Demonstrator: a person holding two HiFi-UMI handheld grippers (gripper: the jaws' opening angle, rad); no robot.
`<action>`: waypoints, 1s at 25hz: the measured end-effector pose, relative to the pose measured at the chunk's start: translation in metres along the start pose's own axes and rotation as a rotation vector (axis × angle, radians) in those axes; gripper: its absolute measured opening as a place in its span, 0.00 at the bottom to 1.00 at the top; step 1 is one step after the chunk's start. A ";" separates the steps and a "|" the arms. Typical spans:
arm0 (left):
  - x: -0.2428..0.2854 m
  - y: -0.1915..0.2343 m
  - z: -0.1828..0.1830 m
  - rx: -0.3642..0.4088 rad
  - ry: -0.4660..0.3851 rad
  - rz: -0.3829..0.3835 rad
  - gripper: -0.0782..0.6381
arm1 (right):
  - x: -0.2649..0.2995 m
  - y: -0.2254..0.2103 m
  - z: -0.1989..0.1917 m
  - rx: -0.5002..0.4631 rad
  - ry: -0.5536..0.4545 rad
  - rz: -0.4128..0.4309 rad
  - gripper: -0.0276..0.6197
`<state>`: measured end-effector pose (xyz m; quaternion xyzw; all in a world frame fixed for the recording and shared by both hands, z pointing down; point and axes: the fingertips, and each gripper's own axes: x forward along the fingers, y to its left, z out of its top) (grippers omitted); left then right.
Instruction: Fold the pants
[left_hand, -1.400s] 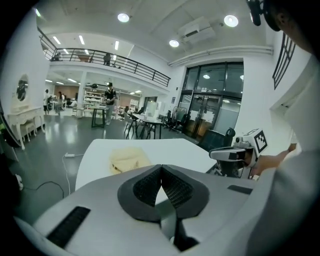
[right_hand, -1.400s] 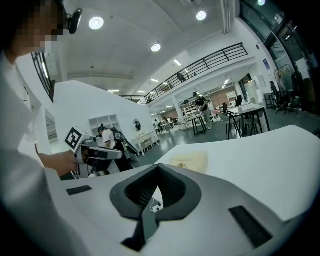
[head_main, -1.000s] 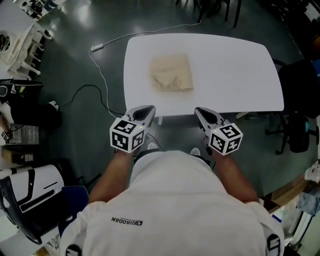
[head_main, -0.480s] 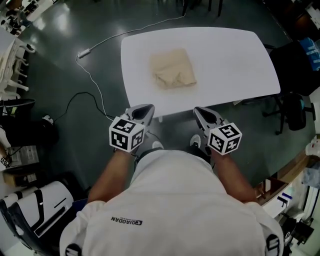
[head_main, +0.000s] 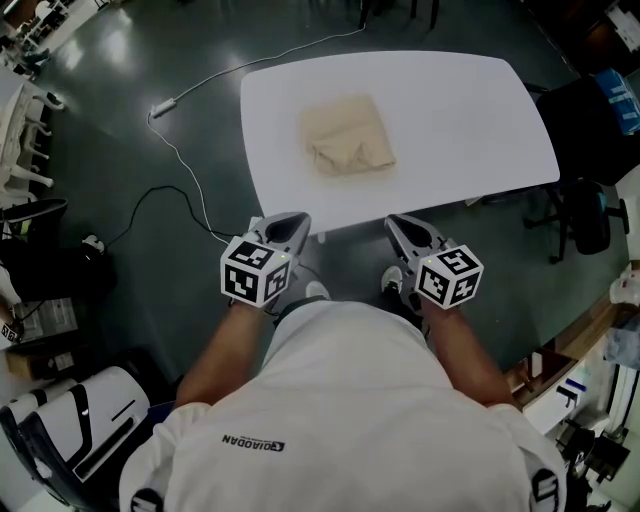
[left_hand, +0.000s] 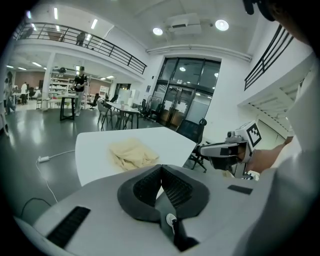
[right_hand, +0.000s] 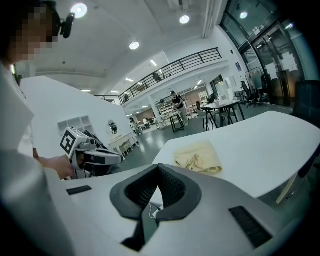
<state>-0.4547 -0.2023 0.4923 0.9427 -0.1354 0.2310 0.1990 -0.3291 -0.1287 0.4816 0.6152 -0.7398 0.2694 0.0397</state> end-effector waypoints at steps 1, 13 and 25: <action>0.000 -0.001 0.001 0.002 -0.003 -0.004 0.15 | 0.000 -0.001 -0.001 0.007 0.002 -0.002 0.07; -0.008 0.007 0.002 -0.009 -0.024 0.006 0.15 | 0.006 0.011 0.003 -0.044 0.017 0.007 0.07; -0.009 0.006 0.000 0.003 -0.023 0.012 0.15 | 0.004 0.013 0.001 -0.062 0.027 0.009 0.07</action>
